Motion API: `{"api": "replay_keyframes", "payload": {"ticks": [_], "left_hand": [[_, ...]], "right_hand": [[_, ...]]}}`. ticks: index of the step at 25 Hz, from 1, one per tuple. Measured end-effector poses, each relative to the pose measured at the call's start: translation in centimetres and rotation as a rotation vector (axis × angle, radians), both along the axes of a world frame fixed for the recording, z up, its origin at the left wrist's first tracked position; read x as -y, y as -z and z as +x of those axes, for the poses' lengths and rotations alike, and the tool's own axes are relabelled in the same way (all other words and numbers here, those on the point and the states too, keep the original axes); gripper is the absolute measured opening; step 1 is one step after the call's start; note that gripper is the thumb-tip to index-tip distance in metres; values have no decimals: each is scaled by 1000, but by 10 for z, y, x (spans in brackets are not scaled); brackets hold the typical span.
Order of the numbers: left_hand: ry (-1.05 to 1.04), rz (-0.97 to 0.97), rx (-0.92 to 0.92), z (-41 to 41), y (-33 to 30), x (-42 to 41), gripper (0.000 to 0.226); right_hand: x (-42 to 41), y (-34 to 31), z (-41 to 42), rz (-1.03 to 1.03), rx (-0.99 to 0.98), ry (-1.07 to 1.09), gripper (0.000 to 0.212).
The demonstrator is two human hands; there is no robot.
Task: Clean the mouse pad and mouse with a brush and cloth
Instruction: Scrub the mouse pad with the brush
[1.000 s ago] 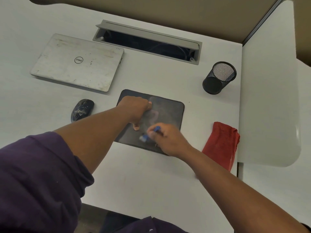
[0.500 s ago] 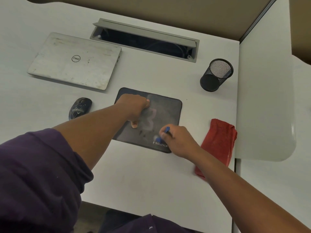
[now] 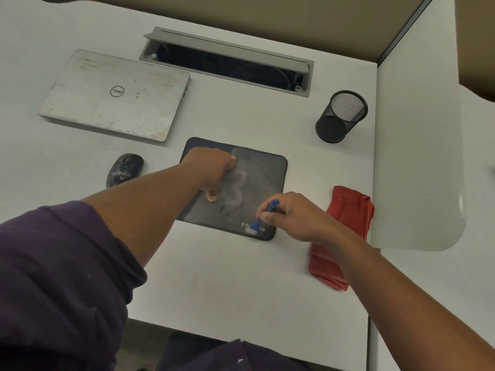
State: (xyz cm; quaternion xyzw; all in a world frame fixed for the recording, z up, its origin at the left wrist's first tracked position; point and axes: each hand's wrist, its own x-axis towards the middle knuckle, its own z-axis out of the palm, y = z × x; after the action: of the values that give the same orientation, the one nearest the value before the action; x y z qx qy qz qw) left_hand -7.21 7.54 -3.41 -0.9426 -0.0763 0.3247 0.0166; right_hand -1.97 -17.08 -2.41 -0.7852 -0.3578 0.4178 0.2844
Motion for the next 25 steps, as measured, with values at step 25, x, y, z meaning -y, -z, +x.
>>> {"api": "replay_keyframes", "payload": {"ticks": [25], "left_hand": [[5, -3, 3, 1, 3, -1, 81]], "right_hand": [[-21, 6, -25, -23, 71, -83, 11]]}}
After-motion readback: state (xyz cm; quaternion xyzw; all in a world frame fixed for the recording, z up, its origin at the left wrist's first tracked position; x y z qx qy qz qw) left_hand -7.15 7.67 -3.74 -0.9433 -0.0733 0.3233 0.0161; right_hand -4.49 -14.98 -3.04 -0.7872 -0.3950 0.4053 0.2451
